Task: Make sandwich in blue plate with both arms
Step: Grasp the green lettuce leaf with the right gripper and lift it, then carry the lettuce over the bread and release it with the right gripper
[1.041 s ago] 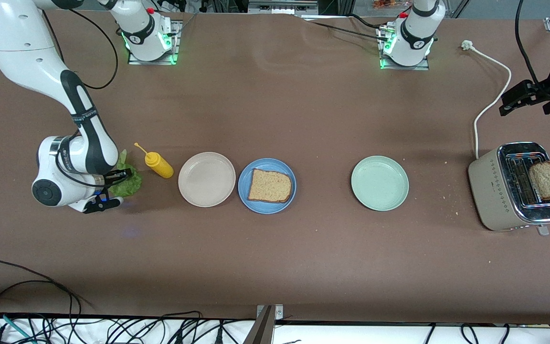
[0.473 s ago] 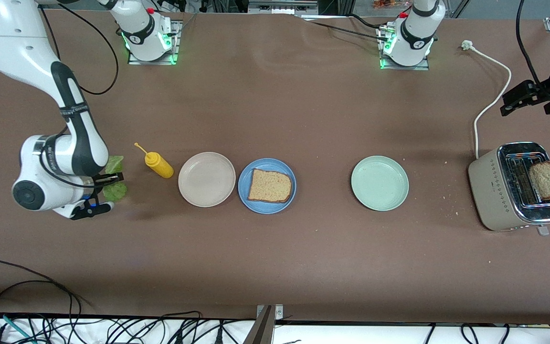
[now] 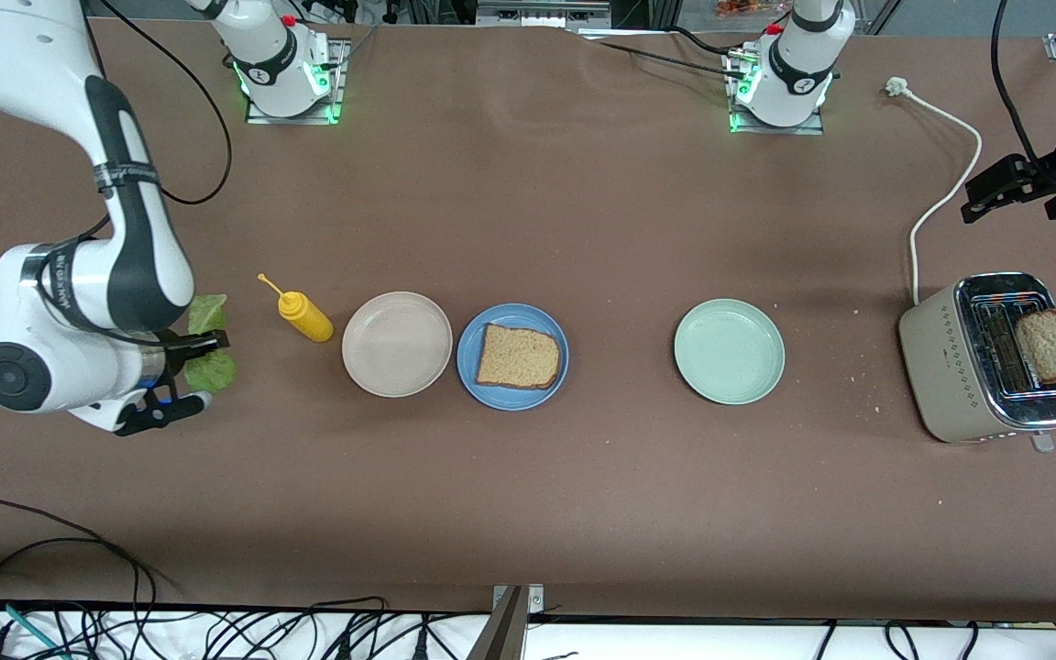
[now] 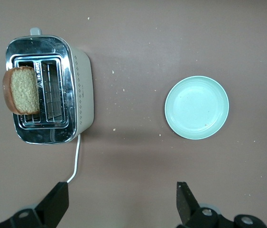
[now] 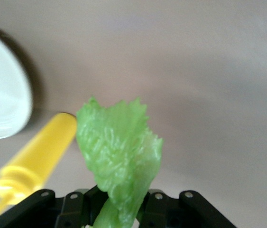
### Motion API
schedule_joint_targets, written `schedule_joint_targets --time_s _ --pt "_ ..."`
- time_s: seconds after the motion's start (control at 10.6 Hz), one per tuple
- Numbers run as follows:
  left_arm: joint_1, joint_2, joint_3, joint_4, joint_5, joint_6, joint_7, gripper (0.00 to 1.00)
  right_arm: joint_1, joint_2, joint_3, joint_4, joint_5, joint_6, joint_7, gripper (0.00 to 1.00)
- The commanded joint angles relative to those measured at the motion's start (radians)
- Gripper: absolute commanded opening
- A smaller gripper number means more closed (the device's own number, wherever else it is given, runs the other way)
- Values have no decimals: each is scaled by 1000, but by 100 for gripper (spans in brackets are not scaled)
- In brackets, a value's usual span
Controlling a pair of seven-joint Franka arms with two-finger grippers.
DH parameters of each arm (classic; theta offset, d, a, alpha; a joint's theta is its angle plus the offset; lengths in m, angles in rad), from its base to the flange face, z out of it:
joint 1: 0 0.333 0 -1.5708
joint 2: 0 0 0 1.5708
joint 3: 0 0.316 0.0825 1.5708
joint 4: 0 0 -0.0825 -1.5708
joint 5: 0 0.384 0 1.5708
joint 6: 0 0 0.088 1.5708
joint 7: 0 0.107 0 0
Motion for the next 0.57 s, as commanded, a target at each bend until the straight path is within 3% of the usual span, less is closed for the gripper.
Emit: schedule_joint_targets --time_s 0.0,0.47 --pt "6 -1 -9 2 32 -9 5 100 157 9 -5 117 -5 -68 51 1" --pt "6 2 -9 2 32 -9 5 100 376 39 36 154 51 8 480 1"
